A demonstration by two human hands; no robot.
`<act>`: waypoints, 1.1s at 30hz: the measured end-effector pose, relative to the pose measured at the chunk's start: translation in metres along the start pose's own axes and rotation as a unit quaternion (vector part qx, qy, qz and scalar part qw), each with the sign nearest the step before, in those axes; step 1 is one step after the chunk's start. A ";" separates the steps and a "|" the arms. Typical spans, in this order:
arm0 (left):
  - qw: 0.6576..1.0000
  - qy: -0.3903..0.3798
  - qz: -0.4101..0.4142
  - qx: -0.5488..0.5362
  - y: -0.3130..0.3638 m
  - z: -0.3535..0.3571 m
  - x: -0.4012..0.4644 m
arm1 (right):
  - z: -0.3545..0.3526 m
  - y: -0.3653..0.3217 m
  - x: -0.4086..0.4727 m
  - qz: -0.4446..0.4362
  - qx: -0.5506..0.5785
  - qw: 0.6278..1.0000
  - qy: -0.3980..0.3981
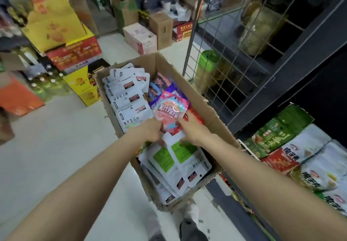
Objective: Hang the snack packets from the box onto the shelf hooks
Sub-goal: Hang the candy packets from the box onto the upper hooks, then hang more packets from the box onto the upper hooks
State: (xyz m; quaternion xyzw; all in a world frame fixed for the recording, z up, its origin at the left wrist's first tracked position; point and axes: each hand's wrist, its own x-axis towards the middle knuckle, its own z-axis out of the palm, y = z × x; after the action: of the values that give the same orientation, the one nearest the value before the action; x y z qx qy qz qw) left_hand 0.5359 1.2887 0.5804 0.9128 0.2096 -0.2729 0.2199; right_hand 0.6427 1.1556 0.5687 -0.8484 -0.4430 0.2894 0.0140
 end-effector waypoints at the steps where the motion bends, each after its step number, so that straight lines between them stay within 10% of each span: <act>1: 1.000 -0.013 0.002 0.019 0.000 0.000 0.001 | 0.002 0.000 0.003 -0.001 -0.021 1.000 -0.007; 6: 0.999 -0.040 -0.003 0.034 -0.004 0.002 0.003 | 0.010 -0.004 0.008 0.054 0.103 0.985 0.124; 21: 0.994 0.085 0.035 -0.062 0.005 -0.003 0.001 | -0.031 0.001 -0.017 -0.061 -0.048 0.994 0.080; 33: 0.883 0.257 0.175 -0.352 0.015 -0.057 -0.042 | -0.078 -0.009 -0.054 -0.144 0.205 0.933 0.257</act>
State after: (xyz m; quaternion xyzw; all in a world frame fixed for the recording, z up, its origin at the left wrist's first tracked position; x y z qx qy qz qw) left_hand 0.5344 1.2948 0.6524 0.8353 0.1776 0.1055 0.5095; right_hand 0.6514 1.1382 0.6625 -0.7992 -0.4730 0.1415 0.3428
